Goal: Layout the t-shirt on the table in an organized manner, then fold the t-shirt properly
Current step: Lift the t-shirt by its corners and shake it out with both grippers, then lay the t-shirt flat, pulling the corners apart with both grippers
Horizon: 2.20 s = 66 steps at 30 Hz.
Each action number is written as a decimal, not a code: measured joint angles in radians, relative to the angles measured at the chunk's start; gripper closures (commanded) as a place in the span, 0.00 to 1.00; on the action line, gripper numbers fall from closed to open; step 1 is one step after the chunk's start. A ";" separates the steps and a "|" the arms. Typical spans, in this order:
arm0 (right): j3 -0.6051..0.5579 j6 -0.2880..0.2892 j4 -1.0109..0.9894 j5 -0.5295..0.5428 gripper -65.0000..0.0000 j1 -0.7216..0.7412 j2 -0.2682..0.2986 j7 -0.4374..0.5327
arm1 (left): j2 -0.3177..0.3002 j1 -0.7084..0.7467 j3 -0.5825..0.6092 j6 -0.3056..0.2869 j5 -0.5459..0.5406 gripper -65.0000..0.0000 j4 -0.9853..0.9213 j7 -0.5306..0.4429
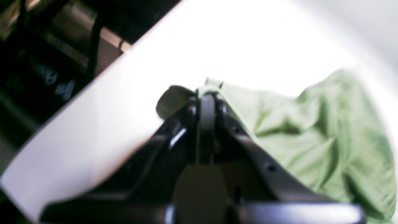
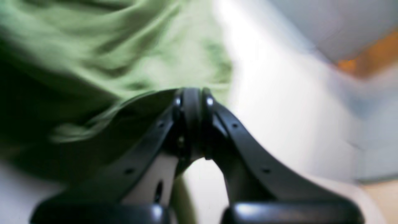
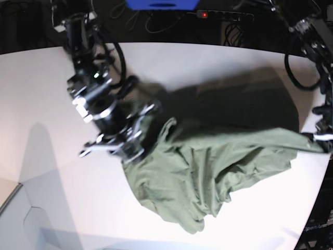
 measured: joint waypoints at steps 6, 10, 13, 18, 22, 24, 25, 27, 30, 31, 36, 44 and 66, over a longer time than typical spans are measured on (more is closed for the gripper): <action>0.159 -0.003 0.000 0.001 1.00 0.087 0.002 -0.001 | -0.031 -0.126 0.000 -0.001 0.005 1.00 -0.040 -0.003; 0.217 -0.003 -0.008 -0.001 1.00 0.126 0.002 -0.003 | -0.031 -0.171 0.000 0.000 0.009 1.00 -0.121 0.007; 0.243 -0.003 -0.043 0.000 1.00 0.161 0.002 -0.002 | -0.029 -0.240 0.047 0.007 0.016 1.00 -0.187 -0.004; 0.288 -0.003 -0.151 0.000 1.00 0.278 0.003 -0.004 | -0.021 -0.361 0.176 0.003 0.005 1.00 -0.319 -0.005; 0.315 -0.003 -0.278 -0.002 1.00 0.393 0.034 -0.004 | 0.006 -0.494 0.270 0.002 0.018 0.99 -0.456 -0.003; 0.316 -0.001 -0.360 0.003 1.00 0.475 0.051 -0.014 | 0.008 -0.570 0.319 0.000 0.011 0.99 -0.524 -0.008; 0.315 0.004 -0.405 0.003 1.00 0.523 0.062 -0.010 | 0.009 -0.621 0.343 0.003 0.017 0.99 -0.570 -0.011; 0.315 0.004 -0.501 0.000 1.00 0.626 0.088 0.000 | 0.017 -0.722 0.392 0.003 0.021 0.99 -0.677 -0.071; 0.316 0.003 -0.645 -0.002 1.00 0.796 0.117 -0.002 | 0.029 -0.874 0.466 -0.001 0.011 1.00 -0.852 -0.155; 0.315 0.004 -0.681 0.000 1.00 0.854 0.126 -0.005 | 0.032 -0.923 0.486 0.002 0.010 1.00 -0.903 -0.183; 0.311 0.003 -0.808 -0.005 1.00 1.134 0.177 0.003 | 0.031 -1.191 0.592 0.005 0.000 1.00 -1.085 -0.264; 0.319 -0.005 -0.579 -0.003 1.00 1.160 0.229 -0.099 | 0.027 -1.265 0.616 0.006 -0.008 1.00 -1.017 -0.225; 0.314 0.000 0.006 0.001 1.00 -0.144 -0.078 0.026 | -0.049 -0.118 0.285 0.006 -0.089 1.00 -0.534 -0.090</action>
